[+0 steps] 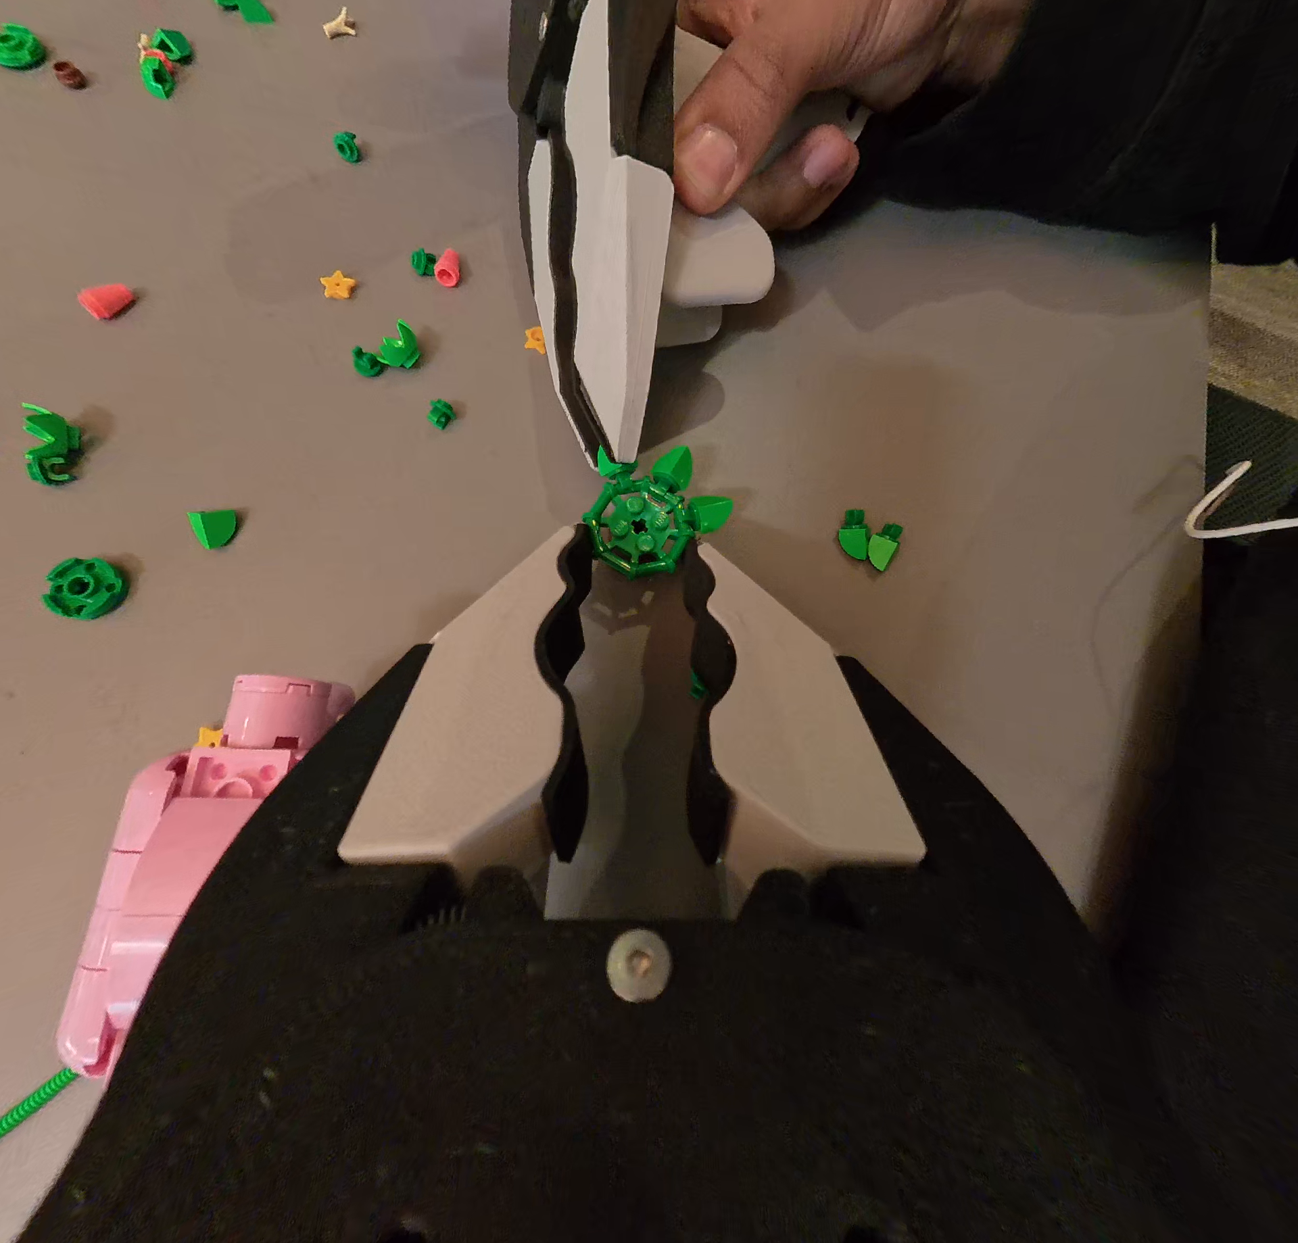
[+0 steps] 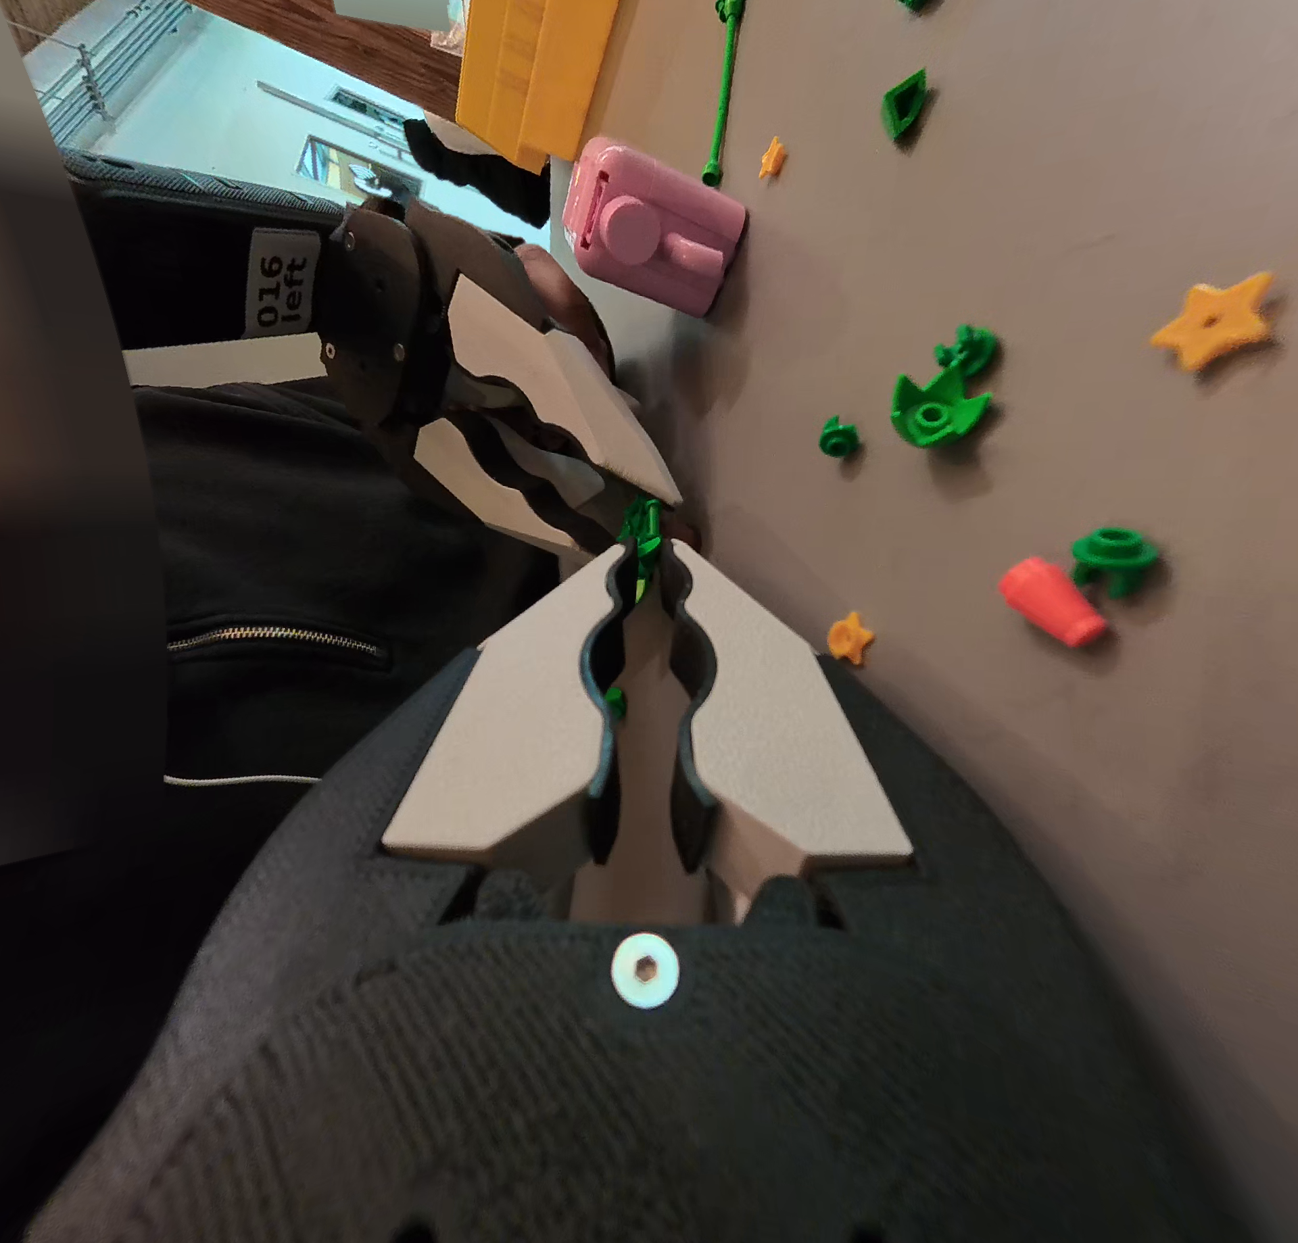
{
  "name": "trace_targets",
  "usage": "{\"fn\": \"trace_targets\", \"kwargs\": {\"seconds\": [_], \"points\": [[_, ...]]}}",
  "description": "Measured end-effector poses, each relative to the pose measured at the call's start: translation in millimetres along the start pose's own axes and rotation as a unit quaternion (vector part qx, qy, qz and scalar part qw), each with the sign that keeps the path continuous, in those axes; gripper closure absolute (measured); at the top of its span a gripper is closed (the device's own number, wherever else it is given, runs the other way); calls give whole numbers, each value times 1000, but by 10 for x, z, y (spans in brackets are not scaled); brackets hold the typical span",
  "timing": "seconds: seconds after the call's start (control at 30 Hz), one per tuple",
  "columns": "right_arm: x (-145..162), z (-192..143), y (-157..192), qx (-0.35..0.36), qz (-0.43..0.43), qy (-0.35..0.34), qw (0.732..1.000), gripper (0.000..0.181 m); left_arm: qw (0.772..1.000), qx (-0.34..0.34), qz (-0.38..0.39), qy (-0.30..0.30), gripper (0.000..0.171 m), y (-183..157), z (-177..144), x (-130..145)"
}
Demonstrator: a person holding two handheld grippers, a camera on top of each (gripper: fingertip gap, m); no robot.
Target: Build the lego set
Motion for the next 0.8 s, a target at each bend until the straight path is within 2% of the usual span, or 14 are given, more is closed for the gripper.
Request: {"fn": "trace_targets", "kwargs": {"seconds": [0.43, 0.63, 0.8], "points": [[-1, 4, 9, 7, -19, 0, 1000, 177, 1000, 0, 0, -1, 150, 28, 19, 9], [-23, -38, 37, 38, -60, -38, 997, 176, 1000, -3, 0, -1, 149, 20, 9, 4], [-99, -167, 106, 25, -92, -84, 992, 176, 1000, -3, -1, 0, 149, 18, 17, 3]]}}
Point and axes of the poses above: each gripper's, where its closed fingertips meet, z out along the fingers, x out of its underside, y = z × x across the jaws, the point moved 4 cm from there along -z, back along the fingers, and after that the axes turned 9 degrees about x, right-handed, at the moved point
